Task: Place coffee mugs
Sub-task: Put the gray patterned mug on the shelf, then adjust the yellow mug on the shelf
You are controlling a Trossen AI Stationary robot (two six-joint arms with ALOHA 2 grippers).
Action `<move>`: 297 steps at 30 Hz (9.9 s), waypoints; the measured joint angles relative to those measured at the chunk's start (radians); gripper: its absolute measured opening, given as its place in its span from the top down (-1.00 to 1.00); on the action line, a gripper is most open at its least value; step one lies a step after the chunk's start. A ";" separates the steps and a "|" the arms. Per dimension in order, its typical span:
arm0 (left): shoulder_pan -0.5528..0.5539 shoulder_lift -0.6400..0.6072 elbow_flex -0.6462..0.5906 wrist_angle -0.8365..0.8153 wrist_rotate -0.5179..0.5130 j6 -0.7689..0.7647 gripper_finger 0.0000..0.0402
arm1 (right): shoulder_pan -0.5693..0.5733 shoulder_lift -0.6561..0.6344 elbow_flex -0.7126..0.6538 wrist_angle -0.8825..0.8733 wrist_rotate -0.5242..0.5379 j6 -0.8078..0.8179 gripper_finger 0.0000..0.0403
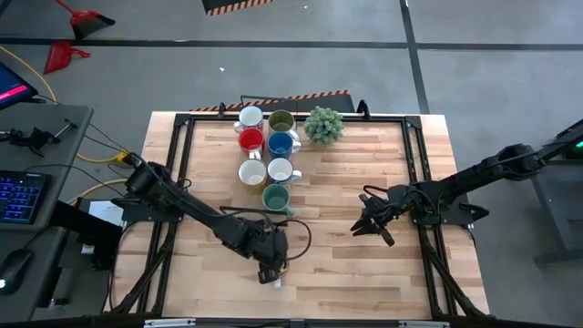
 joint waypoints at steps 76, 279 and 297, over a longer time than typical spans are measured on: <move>0.454 -0.567 0.230 -0.886 0.011 0.982 0.95 | 0.000 0.000 0.000 0.163 0.093 0.007 0.71; 0.604 -0.354 -0.153 -0.328 0.282 1.066 0.56 | 0.000 0.000 0.000 0.158 0.037 0.000 0.71; 0.604 -0.356 -0.147 -0.376 0.236 1.065 0.54 | 0.000 0.000 0.000 0.158 0.034 0.000 0.71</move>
